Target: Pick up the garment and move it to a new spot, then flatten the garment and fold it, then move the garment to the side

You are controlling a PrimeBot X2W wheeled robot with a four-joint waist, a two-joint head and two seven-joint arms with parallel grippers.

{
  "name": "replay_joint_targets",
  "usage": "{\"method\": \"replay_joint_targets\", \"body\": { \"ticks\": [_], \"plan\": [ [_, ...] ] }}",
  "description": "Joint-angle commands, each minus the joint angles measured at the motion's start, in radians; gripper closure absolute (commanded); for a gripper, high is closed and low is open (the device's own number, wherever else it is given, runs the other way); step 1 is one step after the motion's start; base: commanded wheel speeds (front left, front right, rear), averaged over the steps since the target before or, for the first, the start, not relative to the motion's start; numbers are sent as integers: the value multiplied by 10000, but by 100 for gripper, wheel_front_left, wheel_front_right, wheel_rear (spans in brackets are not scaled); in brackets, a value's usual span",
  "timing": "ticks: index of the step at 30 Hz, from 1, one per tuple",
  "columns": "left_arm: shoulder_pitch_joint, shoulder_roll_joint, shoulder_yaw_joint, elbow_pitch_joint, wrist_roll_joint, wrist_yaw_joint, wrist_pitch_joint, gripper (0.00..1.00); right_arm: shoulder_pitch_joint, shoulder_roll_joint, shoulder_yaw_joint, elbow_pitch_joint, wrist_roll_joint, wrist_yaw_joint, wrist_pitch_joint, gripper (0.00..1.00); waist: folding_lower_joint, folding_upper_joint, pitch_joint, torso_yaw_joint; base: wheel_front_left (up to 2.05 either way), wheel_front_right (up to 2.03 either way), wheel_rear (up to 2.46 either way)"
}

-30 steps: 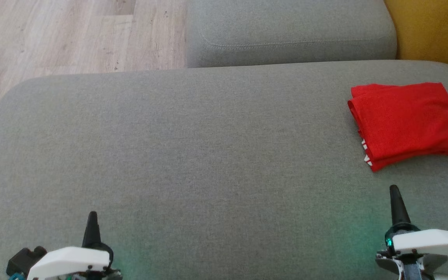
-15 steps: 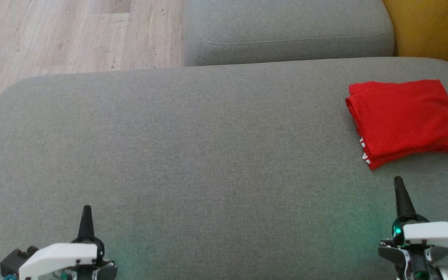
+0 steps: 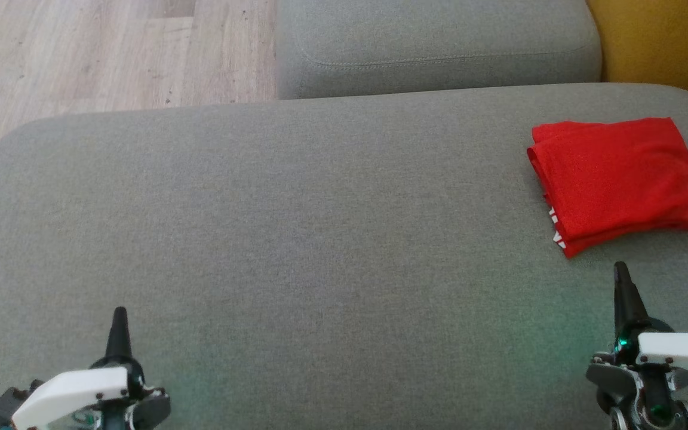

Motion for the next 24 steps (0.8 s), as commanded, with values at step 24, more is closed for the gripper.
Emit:
{"method": "replay_joint_targets", "body": {
  "ticks": [24],
  "plan": [
    [-860,-274,1207,-265,-1247,-583,477,100,-862,-194,-125,-230,1871,69,356,100,0,0,65,-109,0,0,0]
  ]
}}
